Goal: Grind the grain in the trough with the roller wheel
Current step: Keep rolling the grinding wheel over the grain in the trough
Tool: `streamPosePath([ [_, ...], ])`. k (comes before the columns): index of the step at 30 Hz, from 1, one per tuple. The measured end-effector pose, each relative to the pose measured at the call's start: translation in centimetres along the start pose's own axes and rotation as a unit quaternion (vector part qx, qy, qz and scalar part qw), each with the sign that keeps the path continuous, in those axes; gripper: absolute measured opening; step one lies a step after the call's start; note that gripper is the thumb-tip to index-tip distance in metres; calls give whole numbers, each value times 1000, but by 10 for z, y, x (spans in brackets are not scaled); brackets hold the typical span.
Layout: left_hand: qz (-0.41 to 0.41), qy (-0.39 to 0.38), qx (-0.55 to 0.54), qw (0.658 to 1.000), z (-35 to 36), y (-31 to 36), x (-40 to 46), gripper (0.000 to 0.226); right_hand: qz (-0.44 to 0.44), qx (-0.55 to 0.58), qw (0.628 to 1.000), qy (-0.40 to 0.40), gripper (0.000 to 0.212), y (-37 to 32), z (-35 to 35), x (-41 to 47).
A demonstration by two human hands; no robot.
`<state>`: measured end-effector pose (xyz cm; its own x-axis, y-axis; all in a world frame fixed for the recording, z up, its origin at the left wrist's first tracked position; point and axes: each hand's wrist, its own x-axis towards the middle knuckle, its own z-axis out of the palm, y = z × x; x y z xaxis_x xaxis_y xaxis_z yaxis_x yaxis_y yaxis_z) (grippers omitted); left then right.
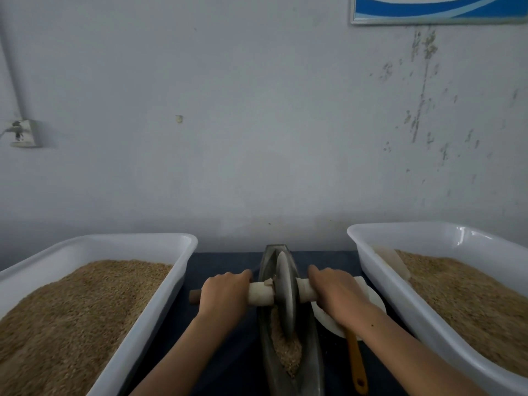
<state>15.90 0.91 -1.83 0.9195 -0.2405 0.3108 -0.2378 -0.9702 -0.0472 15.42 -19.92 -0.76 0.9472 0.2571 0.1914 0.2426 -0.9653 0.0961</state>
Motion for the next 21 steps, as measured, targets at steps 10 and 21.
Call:
streamPosePath([
  [10, 20, 17, 16, 1000, 4, -3, -8, 41, 7, 10, 1000, 1, 29, 0, 4, -9],
  [21, 1, 2, 28, 1000, 4, -4, 12, 34, 8, 5, 1000, -16, 26, 0, -4, 7],
])
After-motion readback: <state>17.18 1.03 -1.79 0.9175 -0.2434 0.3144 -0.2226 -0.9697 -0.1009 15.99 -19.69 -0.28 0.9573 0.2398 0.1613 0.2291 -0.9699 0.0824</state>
